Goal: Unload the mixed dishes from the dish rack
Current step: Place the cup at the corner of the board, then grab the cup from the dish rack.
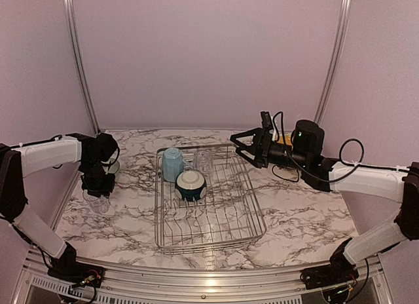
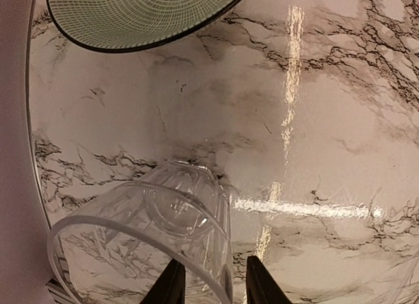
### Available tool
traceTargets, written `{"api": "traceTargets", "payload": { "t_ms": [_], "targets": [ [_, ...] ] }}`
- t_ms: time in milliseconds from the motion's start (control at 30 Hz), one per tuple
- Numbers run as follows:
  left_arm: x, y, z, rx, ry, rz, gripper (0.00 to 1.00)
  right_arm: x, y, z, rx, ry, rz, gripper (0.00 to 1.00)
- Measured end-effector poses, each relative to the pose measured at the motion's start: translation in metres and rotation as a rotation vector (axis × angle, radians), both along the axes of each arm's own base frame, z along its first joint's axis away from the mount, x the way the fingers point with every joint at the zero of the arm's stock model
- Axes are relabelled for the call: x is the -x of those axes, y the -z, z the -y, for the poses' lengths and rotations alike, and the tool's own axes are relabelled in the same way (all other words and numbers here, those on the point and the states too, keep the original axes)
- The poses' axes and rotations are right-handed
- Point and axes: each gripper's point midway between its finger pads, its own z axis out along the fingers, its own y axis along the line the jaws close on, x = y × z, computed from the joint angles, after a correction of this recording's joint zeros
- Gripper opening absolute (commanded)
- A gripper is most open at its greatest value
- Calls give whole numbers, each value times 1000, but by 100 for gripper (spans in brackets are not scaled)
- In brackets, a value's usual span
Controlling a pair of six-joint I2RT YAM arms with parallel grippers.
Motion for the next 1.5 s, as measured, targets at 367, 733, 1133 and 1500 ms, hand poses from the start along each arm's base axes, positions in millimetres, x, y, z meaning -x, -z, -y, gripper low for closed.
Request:
{"api": "traceTargets", "payload": {
  "t_ms": [367,733,1133,1500],
  "targets": [
    [-20,-57,5,45,-1,171,56,0,8,0,33,-1,-4,96],
    [-24,-193,50,393,108,591,86,-13,20,-13,96,0,-11,96],
    [6,-254,111,927,243,822,99,-41,53,-44,321,34,16,98],
    [24,-273,114,1016,285,888,99,-103,102,-75,728,154,84,98]
  ]
}}
